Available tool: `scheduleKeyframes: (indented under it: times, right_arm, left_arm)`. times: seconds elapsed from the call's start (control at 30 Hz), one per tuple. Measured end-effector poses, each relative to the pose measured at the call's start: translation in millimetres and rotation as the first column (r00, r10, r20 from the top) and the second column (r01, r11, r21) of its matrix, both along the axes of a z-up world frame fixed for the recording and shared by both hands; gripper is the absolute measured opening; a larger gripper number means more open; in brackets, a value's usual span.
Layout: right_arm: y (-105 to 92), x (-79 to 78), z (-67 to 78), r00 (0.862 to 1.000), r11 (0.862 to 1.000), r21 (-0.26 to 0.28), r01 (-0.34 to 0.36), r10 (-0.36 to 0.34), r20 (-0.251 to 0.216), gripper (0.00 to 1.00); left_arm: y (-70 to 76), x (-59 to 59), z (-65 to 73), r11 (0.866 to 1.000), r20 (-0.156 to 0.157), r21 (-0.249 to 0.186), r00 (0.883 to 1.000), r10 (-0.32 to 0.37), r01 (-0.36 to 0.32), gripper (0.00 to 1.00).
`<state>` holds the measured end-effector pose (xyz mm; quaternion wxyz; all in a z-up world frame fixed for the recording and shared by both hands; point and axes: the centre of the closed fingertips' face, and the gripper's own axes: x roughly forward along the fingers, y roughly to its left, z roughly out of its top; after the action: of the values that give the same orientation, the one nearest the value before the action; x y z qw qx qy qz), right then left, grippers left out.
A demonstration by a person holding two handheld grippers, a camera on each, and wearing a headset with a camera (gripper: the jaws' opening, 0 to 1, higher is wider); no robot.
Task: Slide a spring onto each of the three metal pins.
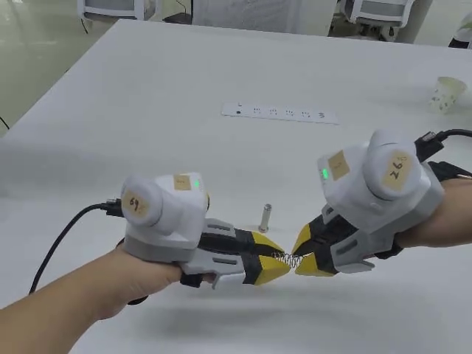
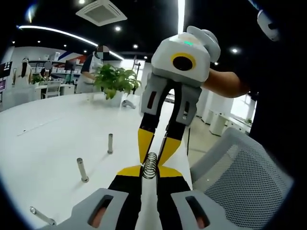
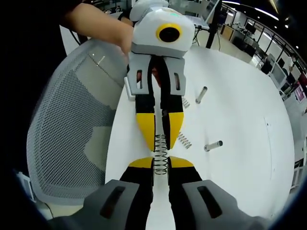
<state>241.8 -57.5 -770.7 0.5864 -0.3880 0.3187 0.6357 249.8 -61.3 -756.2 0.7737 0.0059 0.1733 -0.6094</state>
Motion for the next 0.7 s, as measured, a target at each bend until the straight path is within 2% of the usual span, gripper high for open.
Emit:
scheduleKeyframes:
  times: [0.3,0.4,0.53,0.6,0.7]
  right_arm:
    - [-3.3,-2.2,-0.8,1.0,1.0,0.019,-0.004,0.004,0.007,0.09]
    - [-8.6,-1.2,-4.2,1.0,1.0,0.016,0.008,-0.008,0.008,0.15]
    - [-14.2,1.2,-5.0,0.999,0.998,0.048,0.05,-0.05,0.0,0.15]
    - [-15.5,0.0,-4.6,0.997,0.995,0.066,0.073,-0.071,-0.02,0.15]
    - [-16.7,1.9,-4.8,0.997,0.993,0.082,0.08,-0.079,-0.004,0.14]
  left_arm:
    - [-2.1,-3.5,2.8,1.0,-0.001,-0.01,1.0,-0.01,0.01,0.02]
    - [-1.0,-3.1,3.5,1.0,-0.003,-0.011,1.0,-0.008,0.008,0.02]
    - [1.5,-2.2,4.8,1.0,-0.005,-0.013,1.0,-0.005,0.005,0.02]
    - [1.8,-1.4,5.8,1.0,-0.004,-0.016,1.0,-0.002,0.002,0.02]
    - [1.5,-1.3,6.9,1.0,-0.008,-0.021,1.0,-0.002,0.002,0.02]
